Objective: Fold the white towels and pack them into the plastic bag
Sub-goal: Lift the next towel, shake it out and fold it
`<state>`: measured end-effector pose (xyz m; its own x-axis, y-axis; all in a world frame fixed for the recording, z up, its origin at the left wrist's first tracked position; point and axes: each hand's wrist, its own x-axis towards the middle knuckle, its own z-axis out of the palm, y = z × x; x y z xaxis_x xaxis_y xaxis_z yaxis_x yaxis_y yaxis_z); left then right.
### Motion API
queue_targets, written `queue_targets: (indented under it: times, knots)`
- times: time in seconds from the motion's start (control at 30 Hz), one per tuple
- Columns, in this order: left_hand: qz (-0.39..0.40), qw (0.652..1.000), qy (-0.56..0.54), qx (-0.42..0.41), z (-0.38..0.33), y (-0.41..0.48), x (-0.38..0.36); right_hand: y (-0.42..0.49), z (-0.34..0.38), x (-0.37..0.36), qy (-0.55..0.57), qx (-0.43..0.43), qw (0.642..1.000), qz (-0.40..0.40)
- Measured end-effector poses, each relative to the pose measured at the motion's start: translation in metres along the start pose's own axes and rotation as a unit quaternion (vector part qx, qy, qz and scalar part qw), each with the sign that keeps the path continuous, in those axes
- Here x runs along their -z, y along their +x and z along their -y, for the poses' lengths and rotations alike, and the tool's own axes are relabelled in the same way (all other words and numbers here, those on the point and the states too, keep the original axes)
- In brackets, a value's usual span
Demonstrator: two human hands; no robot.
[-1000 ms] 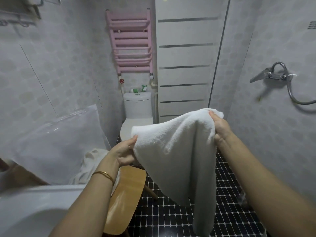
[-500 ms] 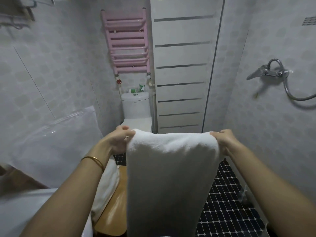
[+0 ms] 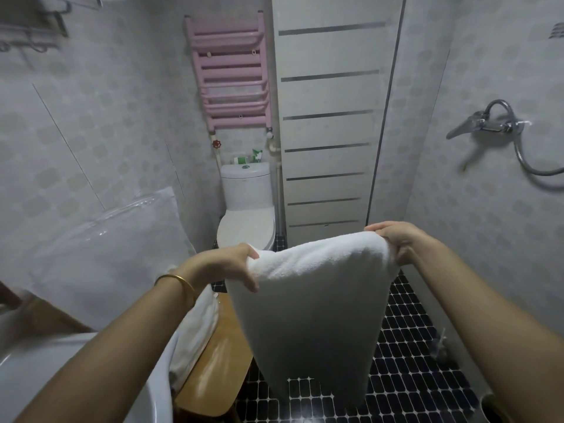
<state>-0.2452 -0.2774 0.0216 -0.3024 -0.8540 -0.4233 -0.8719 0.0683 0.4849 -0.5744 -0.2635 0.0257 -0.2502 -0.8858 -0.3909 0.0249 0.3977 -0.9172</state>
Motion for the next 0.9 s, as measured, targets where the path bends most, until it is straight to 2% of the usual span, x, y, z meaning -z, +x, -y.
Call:
queue_targets:
  times: [0.1, 0.2, 0.27, 0.37, 0.5, 0.6, 0.67, 0.73, 0.8, 0.9]
  knots:
    - [-0.049, 0.982, 0.180, 0.033, -0.007, 0.005, -0.012, 0.003, -0.003, -0.002, -0.054, -0.021, 0.998, -0.004]
    - [-0.137, 0.949, 0.282, -0.026, -0.013, 0.007, -0.013, 0.000, -0.004, 0.000, -0.108, -0.032, 0.994, 0.004]
    - [-0.186, 0.936, 0.296, -0.048, -0.016, 0.008, -0.008, -0.004, -0.006, 0.002, -0.144, -0.032, 0.988, 0.053]
    - [-0.221, 0.931, 0.289, -0.030, -0.016, 0.009, 0.001, -0.007, -0.009, 0.003, -0.186, 0.003, 0.975, 0.121]
    - [-0.266, 0.903, 0.329, -0.066, -0.010, 0.012, 0.016, -0.012, -0.016, 0.004, -0.264, 0.019, 0.938, 0.226]
    - [-0.280, 0.930, 0.224, -0.081, -0.008, 0.012, 0.024, -0.013, -0.024, 0.004, -0.360, 0.044, 0.894, 0.263]
    - [-0.282, 0.945, 0.134, -0.096, -0.005, 0.014, 0.029, -0.013, -0.029, -0.001, -0.474, 0.068, 0.839, 0.258]
    - [-0.294, 0.948, 0.059, -0.108, -0.004, 0.017, 0.032, -0.009, -0.033, -0.006, -0.578, 0.102, 0.782, 0.212]
    - [-0.316, 0.943, -0.028, -0.105, -0.001, 0.020, 0.034, -0.003, -0.034, -0.007, -0.587, 0.128, 0.784, 0.156]
    - [-0.350, 0.916, -0.179, -0.085, 0.005, 0.023, 0.037, 0.005, -0.033, 0.004, -0.488, 0.133, 0.855, 0.111]
